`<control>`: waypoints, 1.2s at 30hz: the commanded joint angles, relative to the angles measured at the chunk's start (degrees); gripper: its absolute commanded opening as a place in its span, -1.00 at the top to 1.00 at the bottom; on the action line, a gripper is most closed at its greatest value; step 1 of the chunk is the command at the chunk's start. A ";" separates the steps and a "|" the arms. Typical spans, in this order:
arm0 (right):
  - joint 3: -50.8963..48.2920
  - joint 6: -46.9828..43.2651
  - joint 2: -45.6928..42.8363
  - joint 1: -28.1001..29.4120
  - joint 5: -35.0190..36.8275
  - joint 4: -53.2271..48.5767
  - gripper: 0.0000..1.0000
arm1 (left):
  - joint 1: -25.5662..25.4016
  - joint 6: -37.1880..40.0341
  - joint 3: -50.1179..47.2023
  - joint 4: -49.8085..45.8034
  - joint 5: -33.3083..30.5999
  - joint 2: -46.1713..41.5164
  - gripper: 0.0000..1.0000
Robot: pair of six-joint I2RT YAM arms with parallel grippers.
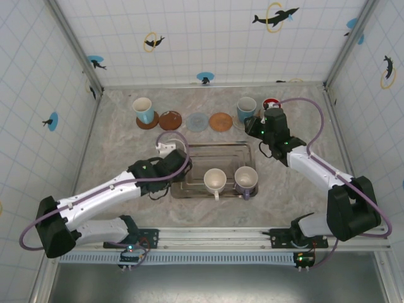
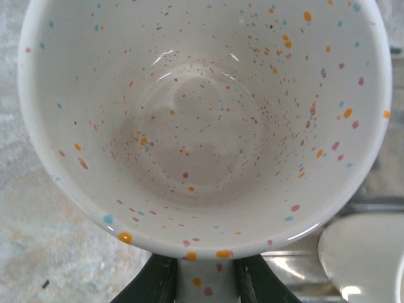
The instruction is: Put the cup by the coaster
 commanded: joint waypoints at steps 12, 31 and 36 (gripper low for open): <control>1.47 -0.37 1.33 -0.73 -2.66 3.24 0.07 | 16.66 16.84 14.31 13.60 6.84 13.06 1.00; 1.32 -0.22 3.57 -3.64 -5.04 5.04 0.06 | 31.46 25.81 35.68 15.55 13.68 37.84 1.00; 2.48 0.11 6.21 -3.99 -6.31 5.57 0.07 | 33.47 27.39 39.41 16.09 15.38 42.33 1.00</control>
